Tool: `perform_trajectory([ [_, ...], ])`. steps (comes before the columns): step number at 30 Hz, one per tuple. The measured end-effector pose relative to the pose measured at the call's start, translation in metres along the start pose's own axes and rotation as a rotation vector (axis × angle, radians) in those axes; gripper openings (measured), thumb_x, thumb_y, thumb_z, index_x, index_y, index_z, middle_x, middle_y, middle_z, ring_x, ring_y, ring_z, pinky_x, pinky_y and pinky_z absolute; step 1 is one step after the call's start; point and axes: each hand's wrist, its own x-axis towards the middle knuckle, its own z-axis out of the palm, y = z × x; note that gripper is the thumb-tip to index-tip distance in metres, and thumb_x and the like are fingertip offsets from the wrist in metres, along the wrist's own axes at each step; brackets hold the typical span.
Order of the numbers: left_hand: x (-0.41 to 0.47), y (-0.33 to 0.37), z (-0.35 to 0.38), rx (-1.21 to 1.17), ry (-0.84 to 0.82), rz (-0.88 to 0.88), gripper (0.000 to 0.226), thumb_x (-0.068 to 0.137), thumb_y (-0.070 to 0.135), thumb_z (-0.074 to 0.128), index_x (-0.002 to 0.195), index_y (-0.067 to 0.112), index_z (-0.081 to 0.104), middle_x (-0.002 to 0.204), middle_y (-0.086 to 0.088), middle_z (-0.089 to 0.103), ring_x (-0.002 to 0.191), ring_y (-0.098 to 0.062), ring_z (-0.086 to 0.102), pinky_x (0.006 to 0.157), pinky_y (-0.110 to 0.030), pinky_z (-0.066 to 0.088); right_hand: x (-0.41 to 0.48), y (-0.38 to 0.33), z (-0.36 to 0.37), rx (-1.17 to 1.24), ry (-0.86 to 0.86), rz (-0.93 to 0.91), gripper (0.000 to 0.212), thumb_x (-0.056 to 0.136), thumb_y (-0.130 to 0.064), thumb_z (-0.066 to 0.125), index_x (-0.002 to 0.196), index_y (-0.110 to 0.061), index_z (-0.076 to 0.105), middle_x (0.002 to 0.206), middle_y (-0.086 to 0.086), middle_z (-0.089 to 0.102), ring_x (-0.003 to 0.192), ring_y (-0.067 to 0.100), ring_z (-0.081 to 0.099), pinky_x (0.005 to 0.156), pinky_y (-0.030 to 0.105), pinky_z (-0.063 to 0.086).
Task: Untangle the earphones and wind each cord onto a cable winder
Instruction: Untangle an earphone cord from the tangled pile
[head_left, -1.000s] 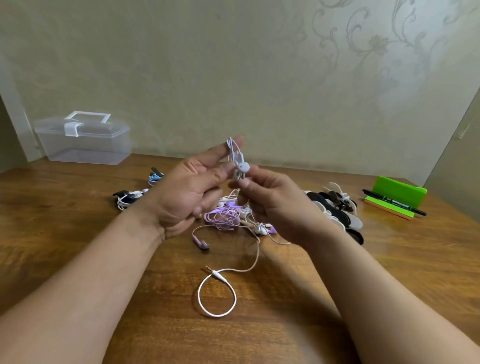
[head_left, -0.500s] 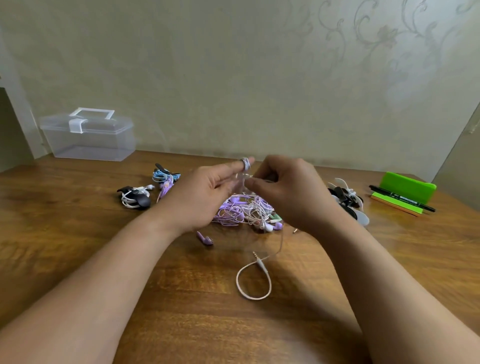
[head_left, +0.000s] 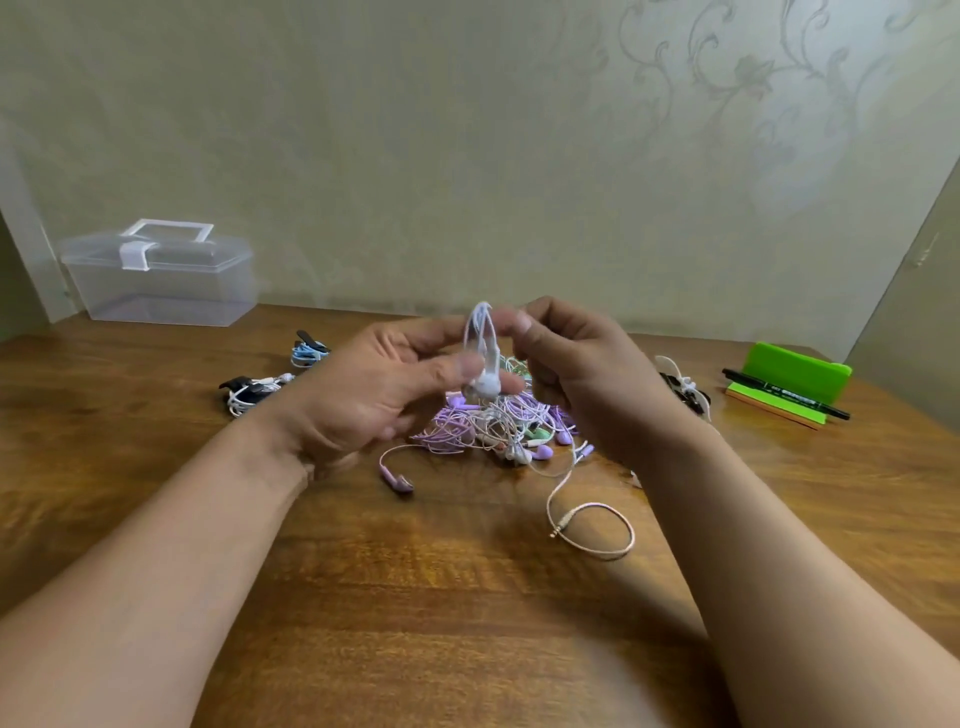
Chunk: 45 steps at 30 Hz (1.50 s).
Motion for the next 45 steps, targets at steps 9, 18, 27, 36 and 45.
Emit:
perform_trajectory([
  [9, 0.013, -0.016, -0.012, 0.184, 0.446, 0.111, 0.04, 0.104, 0.01, 0.056, 0.142, 0.023, 0.06, 0.113, -0.01, 0.077, 0.041, 0.004, 0.042, 0.047, -0.01, 0.038, -0.012, -0.001, 0.034, -0.517, -0.093, 0.013, 0.022, 0.107, -0.03, 0.057, 0.108, -0.02, 0.078, 0.077, 0.001, 0.069, 0.051, 0.01, 0.047, 0.048, 0.024, 0.041],
  [18, 0.01, -0.026, -0.009, 0.647, 0.376, 0.089, 0.04, 0.101, 0.024, 0.065, 0.137, 0.042, 0.064, 0.124, 0.019, 0.071, 0.117, 0.009, 0.06, 0.098, -0.021, 0.054, -0.014, -0.006, 0.033, -0.754, -0.037, -0.098, 0.031, 0.103, -0.035, 0.06, 0.08, -0.016, 0.067, 0.064, 0.003, 0.063, 0.055, 0.025, 0.055, 0.051, 0.035, 0.039],
  [27, 0.007, -0.021, -0.009, 0.673, 0.148, -0.024, 0.03, 0.099, 0.034, 0.063, 0.124, 0.048, 0.071, 0.121, -0.001, 0.076, 0.1, -0.012, 0.067, 0.102, -0.046, 0.052, -0.01, -0.012, 0.016, -0.744, 0.029, -0.2, 0.013, 0.094, -0.028, 0.076, 0.083, -0.022, 0.072, 0.064, -0.01, 0.063, 0.057, 0.004, 0.051, 0.052, 0.017, 0.034],
  [36, 0.002, -0.009, -0.012, 0.375, 0.034, -0.037, 0.028, 0.098, 0.012, 0.067, 0.126, 0.014, 0.074, 0.118, -0.001, 0.077, 0.119, -0.016, 0.068, 0.107, -0.036, 0.051, -0.01, -0.016, 0.006, -0.311, -0.06, -0.121, 0.015, 0.091, -0.022, 0.082, 0.087, -0.011, 0.072, 0.068, 0.003, 0.062, 0.06, 0.012, 0.044, 0.055, 0.028, 0.034],
  [45, -0.001, -0.011, -0.004, 0.271, -0.111, -0.066, 0.028, 0.097, 0.002, 0.064, 0.123, 0.004, 0.073, 0.105, -0.009, 0.079, 0.113, -0.011, 0.069, 0.099, -0.018, 0.049, -0.001, 0.002, 0.0, 0.034, -0.029, 0.008, 0.017, 0.089, -0.027, 0.073, 0.092, -0.011, 0.069, 0.066, 0.0, 0.049, 0.055, 0.011, 0.034, 0.049, 0.021, 0.032],
])
